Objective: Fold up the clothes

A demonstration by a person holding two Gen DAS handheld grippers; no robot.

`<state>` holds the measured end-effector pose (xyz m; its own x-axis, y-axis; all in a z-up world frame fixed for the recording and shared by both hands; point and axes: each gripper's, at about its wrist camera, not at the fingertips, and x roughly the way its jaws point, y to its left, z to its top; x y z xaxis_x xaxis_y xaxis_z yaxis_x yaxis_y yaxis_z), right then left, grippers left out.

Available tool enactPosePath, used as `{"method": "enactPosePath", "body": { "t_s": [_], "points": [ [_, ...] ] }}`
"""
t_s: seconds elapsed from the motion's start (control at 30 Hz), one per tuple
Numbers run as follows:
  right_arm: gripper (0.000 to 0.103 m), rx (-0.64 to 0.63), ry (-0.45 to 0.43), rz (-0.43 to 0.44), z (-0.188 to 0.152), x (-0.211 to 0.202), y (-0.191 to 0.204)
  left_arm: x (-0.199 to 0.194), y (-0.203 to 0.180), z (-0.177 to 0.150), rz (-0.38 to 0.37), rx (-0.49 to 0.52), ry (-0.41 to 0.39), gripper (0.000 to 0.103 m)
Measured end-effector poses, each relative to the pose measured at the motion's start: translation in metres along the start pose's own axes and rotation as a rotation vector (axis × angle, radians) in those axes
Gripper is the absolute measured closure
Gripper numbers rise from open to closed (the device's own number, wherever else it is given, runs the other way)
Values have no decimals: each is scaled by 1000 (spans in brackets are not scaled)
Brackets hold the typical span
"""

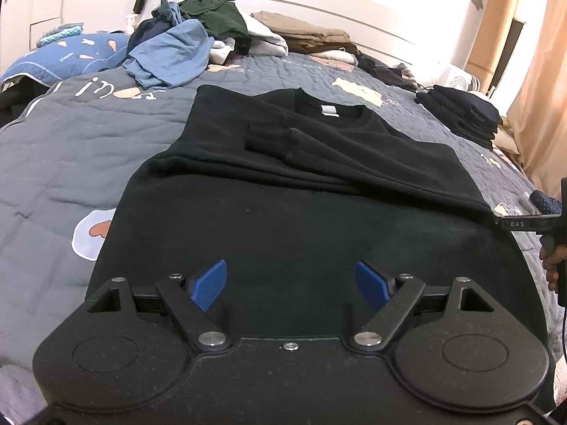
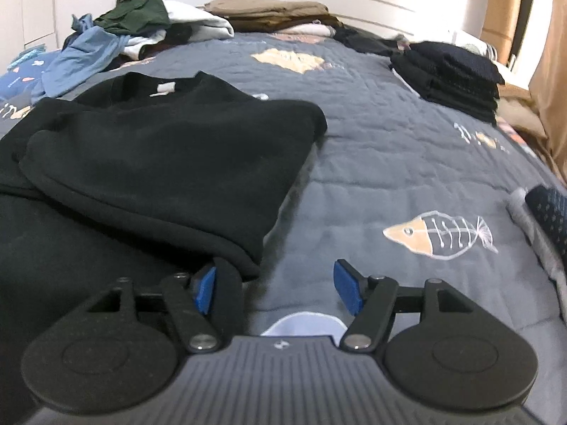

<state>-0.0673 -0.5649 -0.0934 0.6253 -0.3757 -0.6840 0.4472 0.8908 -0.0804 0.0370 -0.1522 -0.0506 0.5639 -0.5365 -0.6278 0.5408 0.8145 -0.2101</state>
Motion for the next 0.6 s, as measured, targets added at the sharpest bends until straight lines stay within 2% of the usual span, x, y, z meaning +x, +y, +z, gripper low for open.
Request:
{"method": "enactPosePath", "body": {
  "t_s": [0.1, 0.2, 0.3, 0.43, 0.47, 0.53, 0.6],
  "points": [
    [37, -38, -86, -23, -5, 0, 6, 0, 0, 1, -4, 0, 1, 23],
    [39, 10, -136, 11, -4, 0, 5, 0, -1, 1, -13, 5, 0, 23],
    [40, -7, -122, 55, 1, 0, 11, 0, -3, 1, -22, 11, -1, 23],
    [40, -65, -120, 50, 7, 4, 29, 1, -4, 0, -22, 11, 3, 23],
    [40, -85, -121, 43, 8, 6, 34, 1, -4, 0, -21, 11, 5, 23],
    [40, -130, -117, -33, 9, 13, 40, 2, -4, 0, -18, 10, 10, 23],
    [42, -117, -112, -95, 9, 18, 36, 2, -4, 0, -17, 10, 12, 23]
  ]
}}
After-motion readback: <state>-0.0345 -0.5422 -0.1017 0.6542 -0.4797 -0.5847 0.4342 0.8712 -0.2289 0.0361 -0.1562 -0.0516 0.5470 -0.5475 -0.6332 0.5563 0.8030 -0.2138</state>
